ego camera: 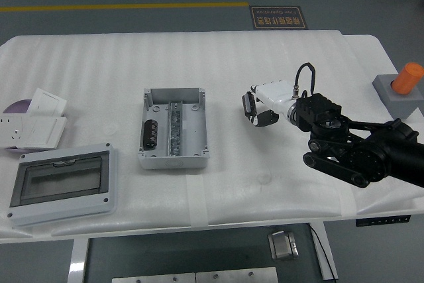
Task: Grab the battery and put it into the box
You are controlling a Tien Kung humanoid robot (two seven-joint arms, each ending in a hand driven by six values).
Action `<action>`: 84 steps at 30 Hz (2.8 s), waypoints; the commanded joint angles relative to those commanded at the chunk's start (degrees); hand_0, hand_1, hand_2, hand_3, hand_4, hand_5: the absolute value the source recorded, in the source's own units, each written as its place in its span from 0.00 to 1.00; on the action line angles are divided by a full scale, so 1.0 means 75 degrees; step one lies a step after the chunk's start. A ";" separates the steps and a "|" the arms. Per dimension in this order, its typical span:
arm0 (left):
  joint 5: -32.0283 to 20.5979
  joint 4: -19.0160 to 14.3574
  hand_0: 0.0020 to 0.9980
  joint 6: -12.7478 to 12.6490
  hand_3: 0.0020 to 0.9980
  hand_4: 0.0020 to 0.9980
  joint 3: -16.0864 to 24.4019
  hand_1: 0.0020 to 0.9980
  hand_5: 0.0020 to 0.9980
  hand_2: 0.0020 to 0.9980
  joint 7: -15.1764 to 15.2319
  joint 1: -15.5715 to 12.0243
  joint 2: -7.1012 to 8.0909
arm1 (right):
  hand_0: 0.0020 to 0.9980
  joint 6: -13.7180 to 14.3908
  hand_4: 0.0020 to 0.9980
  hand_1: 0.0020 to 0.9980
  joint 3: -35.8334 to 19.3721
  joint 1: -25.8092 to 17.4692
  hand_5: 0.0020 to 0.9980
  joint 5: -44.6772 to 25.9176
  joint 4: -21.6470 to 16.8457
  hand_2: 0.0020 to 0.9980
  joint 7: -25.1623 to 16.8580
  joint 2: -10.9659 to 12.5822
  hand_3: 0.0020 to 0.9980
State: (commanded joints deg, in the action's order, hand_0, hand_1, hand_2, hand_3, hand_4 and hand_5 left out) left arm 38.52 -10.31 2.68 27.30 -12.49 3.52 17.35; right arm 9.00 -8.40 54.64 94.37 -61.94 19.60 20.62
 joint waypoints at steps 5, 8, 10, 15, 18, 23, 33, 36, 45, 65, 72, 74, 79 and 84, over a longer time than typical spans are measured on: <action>0.0045 0.0000 0.65 -0.0001 0.56 0.53 0.0053 0.66 0.38 0.52 -0.0011 -0.0016 -0.0020 | 0.70 0.0145 0.55 0.68 -0.0723 -0.0208 0.42 -0.0128 -0.0800 0.67 0.0014 0.0123 0.72; 0.0073 0.0000 0.65 -0.0001 0.56 0.53 0.0076 0.66 0.38 0.52 -0.0022 -0.0040 -0.0029 | 0.70 0.0336 0.55 0.68 -0.1134 -0.0418 0.42 -0.0092 -0.1322 0.67 -0.0033 0.0035 0.72; 0.0124 0.0000 0.65 0.0000 0.56 0.53 0.0113 0.66 0.38 0.52 -0.0037 -0.0055 -0.0035 | 0.69 0.0524 0.55 0.68 -0.1329 -0.0556 0.42 0.0208 -0.1641 0.67 0.0007 -0.0121 0.73; 0.0143 0.0000 0.65 0.0004 0.56 0.53 0.0096 0.66 0.38 0.52 -0.0042 -0.0069 -0.0043 | 0.69 0.0622 0.55 0.68 -0.1426 -0.0823 0.42 0.1150 -0.2129 0.67 0.0350 -0.0649 0.73; 0.0129 0.0000 0.65 0.0009 0.55 0.53 -0.0028 0.66 0.38 0.52 -0.0030 -0.0053 -0.0041 | 0.75 0.0587 0.60 0.80 -0.1285 -0.0924 0.42 0.1534 -0.2072 0.85 0.0425 -0.0845 1.00; 0.0273 0.0000 0.65 0.0030 0.55 0.53 -0.0026 0.66 0.39 0.52 -0.0070 -0.0057 -0.0030 | 0.93 0.0624 0.70 0.98 -0.1052 -0.1032 0.40 0.1612 -0.1837 1.00 0.0433 -0.1022 1.00; 0.0251 0.0000 0.65 0.0021 0.56 0.52 -0.0090 0.66 0.39 0.52 -0.0086 -0.0069 -0.0026 | 0.95 0.0821 0.71 0.99 -0.1573 -0.1214 0.42 0.1083 -0.1787 1.00 0.0191 -0.0704 1.00; 0.0144 0.0000 0.65 0.0020 0.56 0.52 -0.0179 0.66 0.39 0.52 -0.0058 -0.0075 -0.0032 | 0.96 0.0898 0.69 0.99 -0.2160 -0.1399 0.41 0.0836 -0.1870 1.00 0.0080 -0.0299 1.00; -0.0001 0.0000 0.65 0.0014 0.56 0.51 -0.0248 0.66 0.39 0.52 -0.0008 -0.0154 -0.0049 | 0.95 0.0995 0.67 0.99 -0.3994 -0.2182 0.41 0.0363 -0.1196 1.00 -0.0118 0.0947 1.00; 0.0109 0.0000 0.65 -0.0006 0.56 0.49 0.0028 0.66 0.37 0.52 0.0007 -0.0307 -0.0164 | 0.89 0.0780 0.71 0.91 -0.7370 -0.4862 0.43 0.0179 -0.1895 0.95 -0.0619 0.1023 1.00; 0.0137 0.0000 0.65 -0.0004 0.56 0.49 0.0060 0.66 0.37 0.52 -0.0003 -0.0291 -0.0163 | 0.88 0.0405 0.70 0.90 -0.7735 -0.5095 0.43 0.0143 -0.1895 0.95 -0.0768 0.1013 1.00; 0.0151 0.0000 0.65 -0.0004 0.56 0.49 0.0080 0.66 0.37 0.52 -0.0010 -0.0293 -0.0159 | 0.88 0.0341 0.70 0.90 -0.7836 -0.5130 0.43 0.0145 -0.1895 0.95 -0.0787 0.1010 1.00; 0.0108 0.0000 0.65 -0.0005 0.56 0.49 0.0055 0.66 0.37 0.52 0.0003 -0.0259 -0.0146 | 0.90 0.0242 0.72 0.89 -0.8004 -0.5176 0.44 0.0089 -0.1918 0.94 -0.0842 0.1026 1.00; 0.0116 0.0000 0.65 -0.0005 0.56 0.49 0.0061 0.66 0.37 0.52 -0.0011 -0.0223 -0.0117 | 0.90 0.0101 0.78 0.89 -0.7870 -0.5077 0.51 -0.0045 -0.1854 0.92 -0.0901 0.1067 1.00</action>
State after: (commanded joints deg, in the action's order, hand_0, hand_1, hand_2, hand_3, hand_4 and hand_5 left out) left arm 39.39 -10.31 2.64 27.76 -12.57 1.84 16.48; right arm 9.76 -67.43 16.56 94.03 -75.84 12.84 28.63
